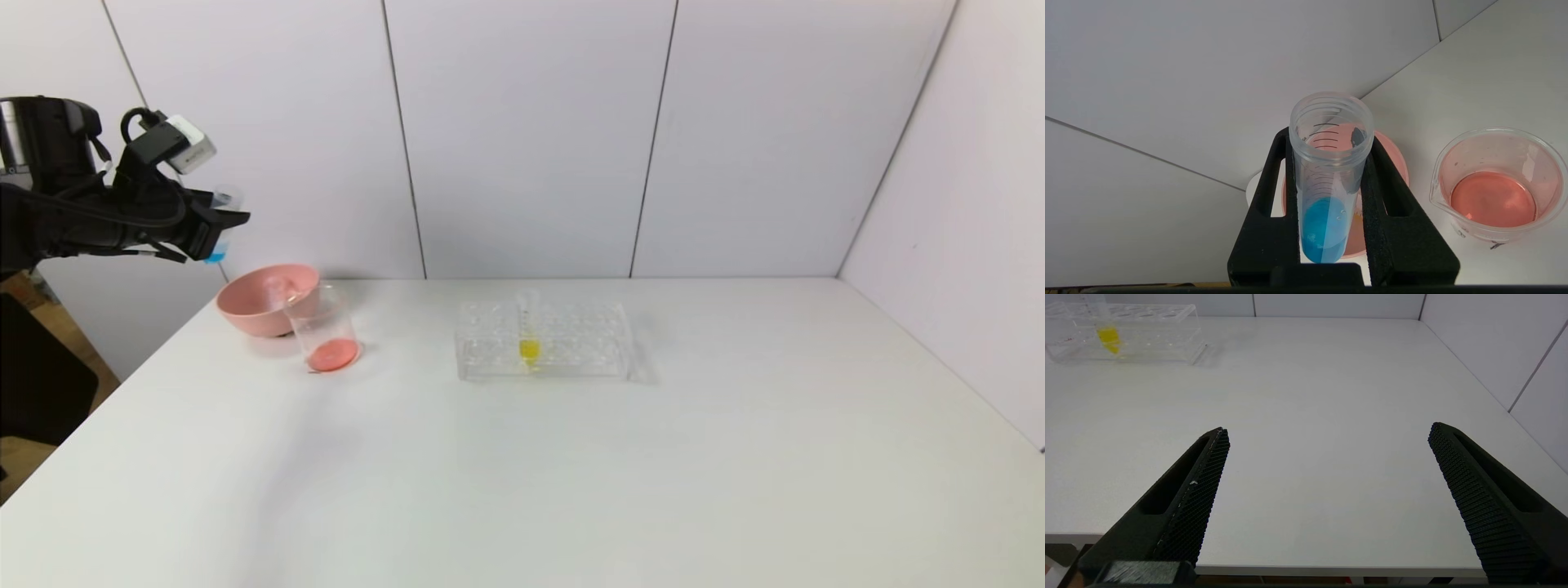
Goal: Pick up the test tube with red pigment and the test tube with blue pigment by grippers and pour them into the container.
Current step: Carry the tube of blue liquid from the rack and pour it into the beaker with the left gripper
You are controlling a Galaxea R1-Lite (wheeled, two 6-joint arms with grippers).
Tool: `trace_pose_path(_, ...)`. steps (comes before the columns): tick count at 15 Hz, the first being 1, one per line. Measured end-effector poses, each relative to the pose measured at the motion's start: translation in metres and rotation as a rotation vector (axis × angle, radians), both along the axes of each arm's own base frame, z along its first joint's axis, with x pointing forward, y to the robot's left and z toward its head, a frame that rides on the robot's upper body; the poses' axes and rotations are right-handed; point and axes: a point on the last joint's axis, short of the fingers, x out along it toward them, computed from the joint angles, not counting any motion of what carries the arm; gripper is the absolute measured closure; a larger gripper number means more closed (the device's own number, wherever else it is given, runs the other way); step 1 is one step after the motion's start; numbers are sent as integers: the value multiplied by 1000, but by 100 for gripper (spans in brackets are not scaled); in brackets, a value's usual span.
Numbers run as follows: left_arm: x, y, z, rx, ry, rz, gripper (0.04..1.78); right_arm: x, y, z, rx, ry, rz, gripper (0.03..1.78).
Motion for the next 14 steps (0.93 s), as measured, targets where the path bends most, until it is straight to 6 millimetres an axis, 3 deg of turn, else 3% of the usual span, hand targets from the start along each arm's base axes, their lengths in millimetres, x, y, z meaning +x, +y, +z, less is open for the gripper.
trace_pose_path(14, 6, 8, 5, 99, 181, -113, 137, 0, 0, 0, 0, 0, 0, 4)
